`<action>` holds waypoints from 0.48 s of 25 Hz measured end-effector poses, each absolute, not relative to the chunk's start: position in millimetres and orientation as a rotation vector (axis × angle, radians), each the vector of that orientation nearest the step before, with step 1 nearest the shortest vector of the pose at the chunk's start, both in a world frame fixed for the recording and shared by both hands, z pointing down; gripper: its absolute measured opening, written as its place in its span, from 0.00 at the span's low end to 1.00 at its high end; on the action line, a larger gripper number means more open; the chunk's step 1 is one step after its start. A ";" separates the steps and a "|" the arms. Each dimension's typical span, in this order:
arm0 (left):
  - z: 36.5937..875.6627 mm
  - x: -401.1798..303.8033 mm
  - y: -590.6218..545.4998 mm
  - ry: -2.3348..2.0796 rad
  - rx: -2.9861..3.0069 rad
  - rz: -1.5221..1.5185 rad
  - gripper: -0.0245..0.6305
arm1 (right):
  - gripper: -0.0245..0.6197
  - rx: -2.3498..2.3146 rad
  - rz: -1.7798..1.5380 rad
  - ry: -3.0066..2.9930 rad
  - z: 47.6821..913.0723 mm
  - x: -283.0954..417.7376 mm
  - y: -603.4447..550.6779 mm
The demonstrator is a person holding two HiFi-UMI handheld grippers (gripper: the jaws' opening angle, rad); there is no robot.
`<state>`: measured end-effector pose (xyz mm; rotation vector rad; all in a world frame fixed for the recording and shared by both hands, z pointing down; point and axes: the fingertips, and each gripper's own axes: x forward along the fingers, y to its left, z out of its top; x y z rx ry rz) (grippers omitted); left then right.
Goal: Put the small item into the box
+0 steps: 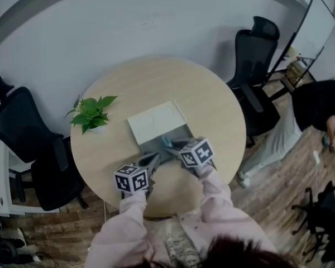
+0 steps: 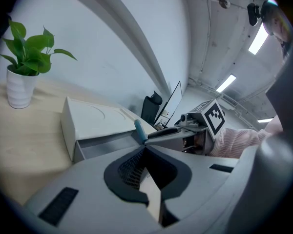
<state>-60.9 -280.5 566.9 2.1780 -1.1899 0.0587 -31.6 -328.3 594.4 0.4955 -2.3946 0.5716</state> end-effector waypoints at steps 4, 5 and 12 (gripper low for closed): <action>568.6 -59.8 -282.5 -1.175 2.168 0.051 0.05 | 0.25 0.456 0.558 -2.360 602.7 -33.6 -328.5; 569.6 -59.2 -282.7 -1.169 2.165 0.053 0.05 | 0.25 0.448 0.557 -2.352 604.6 -34.3 -328.7; 575.1 -57.6 -282.9 -1.150 2.151 0.067 0.05 | 0.25 0.386 0.538 -2.291 616.4 -40.4 -329.9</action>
